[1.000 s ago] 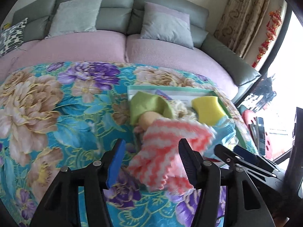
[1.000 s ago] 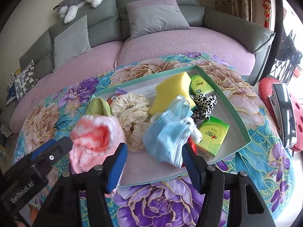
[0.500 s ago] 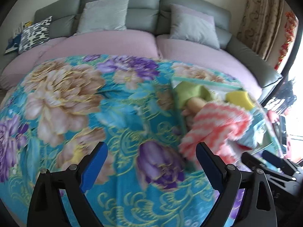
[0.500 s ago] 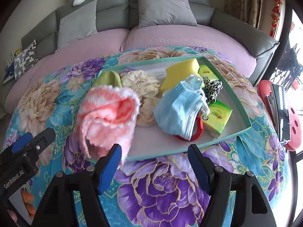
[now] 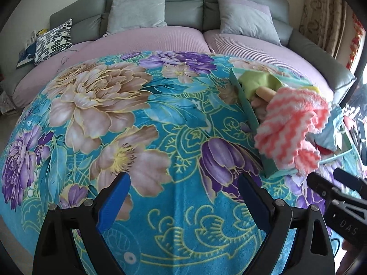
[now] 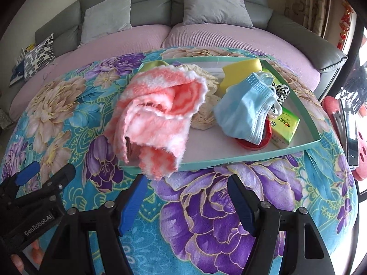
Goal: Organize soft objects
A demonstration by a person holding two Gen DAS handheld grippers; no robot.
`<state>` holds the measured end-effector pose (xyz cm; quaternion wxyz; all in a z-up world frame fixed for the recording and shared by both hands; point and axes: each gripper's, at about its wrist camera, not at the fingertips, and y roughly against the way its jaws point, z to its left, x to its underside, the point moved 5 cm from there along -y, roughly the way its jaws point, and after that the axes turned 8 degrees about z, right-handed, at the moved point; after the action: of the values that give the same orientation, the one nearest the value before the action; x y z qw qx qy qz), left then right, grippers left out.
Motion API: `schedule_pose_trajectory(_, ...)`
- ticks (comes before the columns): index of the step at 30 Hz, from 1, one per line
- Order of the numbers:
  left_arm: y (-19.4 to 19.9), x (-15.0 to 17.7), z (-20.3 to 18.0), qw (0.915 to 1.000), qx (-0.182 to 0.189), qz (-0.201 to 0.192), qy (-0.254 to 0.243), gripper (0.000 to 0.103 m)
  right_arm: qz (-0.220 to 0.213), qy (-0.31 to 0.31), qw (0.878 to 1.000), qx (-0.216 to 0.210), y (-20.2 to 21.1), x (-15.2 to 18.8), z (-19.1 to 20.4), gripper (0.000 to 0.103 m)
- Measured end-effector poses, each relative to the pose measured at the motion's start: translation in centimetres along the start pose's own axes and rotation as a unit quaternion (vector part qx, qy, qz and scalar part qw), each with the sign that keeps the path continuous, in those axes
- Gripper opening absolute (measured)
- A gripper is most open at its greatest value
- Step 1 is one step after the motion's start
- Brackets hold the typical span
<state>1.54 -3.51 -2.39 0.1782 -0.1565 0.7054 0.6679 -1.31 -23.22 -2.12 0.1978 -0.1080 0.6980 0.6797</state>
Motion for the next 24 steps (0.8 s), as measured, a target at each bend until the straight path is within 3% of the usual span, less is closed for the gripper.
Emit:
schedule_pose_trajectory(6, -0.1, 0.1, 0.3, 0.9995, -0.032, -0.004, 0.007, 0.095, 0.001, 0.006, 1.0, 0.002, -0.3, 0.1, 0.4, 0.076)
schedule_pose_trajectory(24, -1.2, 0.2, -1.2, 0.9982, -0.051, 0.01, -0.03, 0.095, 0.02, 0.013, 1.0, 0.02, -1.6, 0.2, -0.1, 0.076)
